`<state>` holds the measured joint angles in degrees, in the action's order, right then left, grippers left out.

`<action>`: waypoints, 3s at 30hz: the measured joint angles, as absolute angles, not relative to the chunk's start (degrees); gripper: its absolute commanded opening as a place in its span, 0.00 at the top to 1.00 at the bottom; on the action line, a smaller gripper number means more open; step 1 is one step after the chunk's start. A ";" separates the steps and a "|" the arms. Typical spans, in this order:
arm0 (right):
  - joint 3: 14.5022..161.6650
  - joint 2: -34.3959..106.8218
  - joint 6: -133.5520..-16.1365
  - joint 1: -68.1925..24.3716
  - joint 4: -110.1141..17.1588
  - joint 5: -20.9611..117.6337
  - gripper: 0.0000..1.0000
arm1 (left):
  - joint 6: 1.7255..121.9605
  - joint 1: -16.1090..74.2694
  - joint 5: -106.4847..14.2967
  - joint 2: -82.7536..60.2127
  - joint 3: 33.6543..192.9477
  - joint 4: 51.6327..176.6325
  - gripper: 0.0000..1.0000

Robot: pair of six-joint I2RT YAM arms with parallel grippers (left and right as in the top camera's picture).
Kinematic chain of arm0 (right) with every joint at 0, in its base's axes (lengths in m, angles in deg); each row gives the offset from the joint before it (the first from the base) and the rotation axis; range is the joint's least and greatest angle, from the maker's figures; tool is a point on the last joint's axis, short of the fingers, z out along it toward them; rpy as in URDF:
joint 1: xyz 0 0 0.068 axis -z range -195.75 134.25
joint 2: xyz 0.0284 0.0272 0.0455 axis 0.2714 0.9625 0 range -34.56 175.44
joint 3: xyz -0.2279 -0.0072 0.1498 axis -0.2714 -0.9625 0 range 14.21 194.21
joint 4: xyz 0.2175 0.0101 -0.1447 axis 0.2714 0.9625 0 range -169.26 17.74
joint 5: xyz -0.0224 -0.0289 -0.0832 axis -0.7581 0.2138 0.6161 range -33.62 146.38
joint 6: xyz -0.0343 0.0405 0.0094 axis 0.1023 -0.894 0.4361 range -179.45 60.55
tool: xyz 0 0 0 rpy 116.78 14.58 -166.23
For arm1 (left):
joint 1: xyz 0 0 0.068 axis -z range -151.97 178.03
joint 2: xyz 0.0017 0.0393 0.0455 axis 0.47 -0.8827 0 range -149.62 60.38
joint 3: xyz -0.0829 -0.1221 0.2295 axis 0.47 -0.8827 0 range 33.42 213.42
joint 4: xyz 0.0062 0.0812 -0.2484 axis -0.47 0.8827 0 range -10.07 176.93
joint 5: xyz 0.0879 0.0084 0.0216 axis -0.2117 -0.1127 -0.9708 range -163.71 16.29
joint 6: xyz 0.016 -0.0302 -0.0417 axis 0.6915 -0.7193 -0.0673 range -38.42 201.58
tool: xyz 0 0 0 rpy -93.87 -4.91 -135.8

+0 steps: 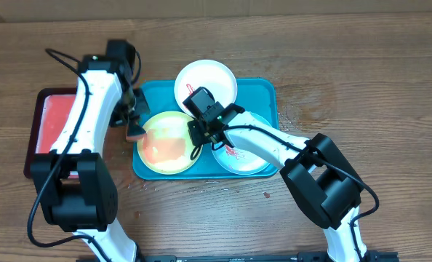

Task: Clean dirty plates on tray and stack at the side
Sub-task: 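Move the sponge with the left gripper back over the red tray, then lift the yellow plate by its rim with the right gripper, then set the yellow plate on the table right of the tray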

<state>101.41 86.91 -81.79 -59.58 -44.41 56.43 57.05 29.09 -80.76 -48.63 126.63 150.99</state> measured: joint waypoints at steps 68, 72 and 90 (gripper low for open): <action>128.51 86.95 -31.85 -75.36 -32.70 107.19 0.96 | 56.37 0.09 -71.54 -48.63 130.28 150.64 0.96; 128.53 86.95 -40.53 -72.56 -33.24 103.69 0.96 | 56.37 0.09 -71.34 -48.63 130.28 150.64 0.96; 127.61 86.95 -67.78 -14.91 -16.83 41.55 0.96 | 56.37 0.22 -68.69 -48.63 130.28 150.54 0.96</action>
<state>127.61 86.95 -67.78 -14.91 -16.83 41.55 56.37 0.22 -68.69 -48.63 130.28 150.54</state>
